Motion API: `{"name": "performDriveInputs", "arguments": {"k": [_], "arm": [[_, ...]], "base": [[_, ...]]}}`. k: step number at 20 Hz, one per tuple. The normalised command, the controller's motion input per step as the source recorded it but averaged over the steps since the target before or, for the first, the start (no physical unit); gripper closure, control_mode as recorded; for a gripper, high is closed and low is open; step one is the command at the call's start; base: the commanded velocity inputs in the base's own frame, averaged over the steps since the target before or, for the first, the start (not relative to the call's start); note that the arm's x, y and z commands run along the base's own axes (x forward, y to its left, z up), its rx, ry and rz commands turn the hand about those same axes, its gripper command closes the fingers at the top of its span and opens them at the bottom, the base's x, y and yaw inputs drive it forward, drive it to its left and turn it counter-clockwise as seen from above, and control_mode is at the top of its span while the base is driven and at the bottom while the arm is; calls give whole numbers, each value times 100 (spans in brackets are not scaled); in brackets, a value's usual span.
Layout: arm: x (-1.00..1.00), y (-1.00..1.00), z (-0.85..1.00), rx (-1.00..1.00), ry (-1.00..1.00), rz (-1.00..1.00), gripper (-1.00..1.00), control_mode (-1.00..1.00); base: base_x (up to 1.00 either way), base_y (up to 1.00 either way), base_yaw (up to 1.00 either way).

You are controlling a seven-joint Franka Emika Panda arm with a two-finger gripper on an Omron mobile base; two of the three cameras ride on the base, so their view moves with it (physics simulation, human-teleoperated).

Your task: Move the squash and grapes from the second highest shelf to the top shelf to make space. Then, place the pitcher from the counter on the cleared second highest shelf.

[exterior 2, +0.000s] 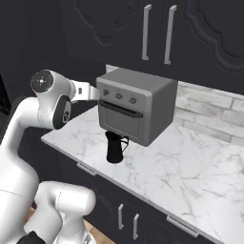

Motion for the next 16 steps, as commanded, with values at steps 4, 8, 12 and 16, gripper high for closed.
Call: {"name": "performDriveInputs", "arguments": {"k": [4, 8, 12, 16], "arm": [[0, 0, -2, 0, 1, 0, -100, -100], [-6, -5, -27, 0, 0, 10, -100, -100], [-9, -40, -21, 0, 0, 14, -100, -100], [0, -61, -31, 0, 0, 28, -100, -100]], "base": [[0, 0, 0], [0, 0, 0], [0, 0, 0], [0, 0, 0]]}}
